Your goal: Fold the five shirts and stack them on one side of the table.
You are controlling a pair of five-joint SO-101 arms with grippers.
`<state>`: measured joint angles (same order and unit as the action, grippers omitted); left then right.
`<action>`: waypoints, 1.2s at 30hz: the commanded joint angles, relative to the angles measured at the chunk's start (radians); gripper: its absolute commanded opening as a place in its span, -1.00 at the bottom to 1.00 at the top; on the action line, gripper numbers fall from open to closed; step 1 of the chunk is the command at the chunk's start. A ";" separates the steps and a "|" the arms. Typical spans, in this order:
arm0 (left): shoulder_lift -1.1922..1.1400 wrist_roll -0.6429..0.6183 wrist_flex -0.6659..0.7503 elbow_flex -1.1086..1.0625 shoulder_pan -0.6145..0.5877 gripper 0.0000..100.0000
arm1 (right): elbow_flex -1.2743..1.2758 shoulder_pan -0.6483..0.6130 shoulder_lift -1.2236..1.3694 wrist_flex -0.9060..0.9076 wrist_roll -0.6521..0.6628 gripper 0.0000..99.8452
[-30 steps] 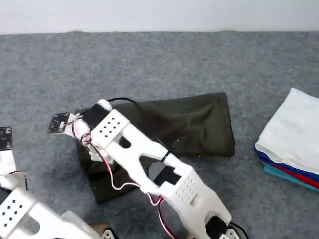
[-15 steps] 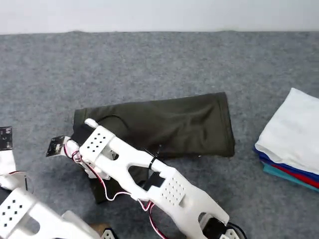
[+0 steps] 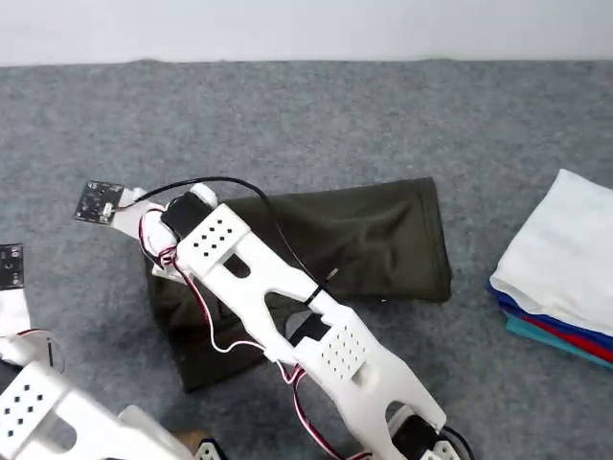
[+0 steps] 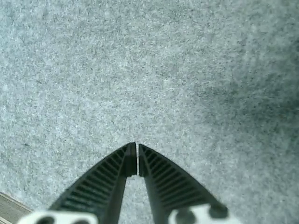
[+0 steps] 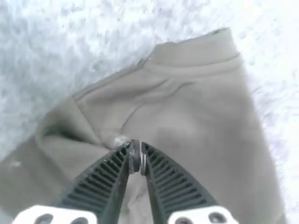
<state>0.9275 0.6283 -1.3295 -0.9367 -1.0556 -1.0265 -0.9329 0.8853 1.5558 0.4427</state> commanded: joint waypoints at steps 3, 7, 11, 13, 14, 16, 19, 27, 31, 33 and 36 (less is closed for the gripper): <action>0.012 0.008 0.009 0.005 0.000 -0.97 | -0.055 -0.001 -0.021 0.196 -0.009 -0.98; 0.009 0.006 0.009 0.005 0.002 -0.97 | -0.011 -0.033 -0.024 0.243 -0.012 -0.94; 0.014 0.006 0.009 -0.005 0.002 -0.97 | 0.040 -0.084 -0.018 0.240 -0.012 -0.70; 0.015 0.006 0.009 -0.015 0.002 -0.97 | 0.054 -0.113 -0.015 0.239 -0.038 -0.64; 0.015 0.008 0.009 -0.021 0.002 -0.97 | 0.058 -0.125 -0.013 0.237 -0.048 -0.64; 0.015 0.008 0.009 -0.025 0.002 -0.97 | 0.060 -0.142 -0.008 0.236 -0.051 -0.64; 0.015 0.008 0.009 -0.025 0.002 -0.97 | 0.057 -0.143 0.041 0.231 -0.051 -0.64; 0.015 0.008 0.009 -0.027 0.002 -0.97 | 0.002 -0.119 0.140 0.203 -0.046 -0.84; 0.015 0.008 0.009 -0.027 0.002 -0.97 | -0.106 -0.099 0.140 0.208 -0.046 -0.96; 0.015 0.008 0.009 -0.027 0.002 -0.97 | -0.161 -0.091 0.143 0.225 -0.046 -0.98; 0.015 0.008 0.009 -0.027 0.002 -0.97 | -0.213 -0.085 0.142 0.236 -0.044 -0.98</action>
<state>0.9275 0.6299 -1.3295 -0.9674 -1.0556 -1.1554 -1.0434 1.0388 1.7538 0.4043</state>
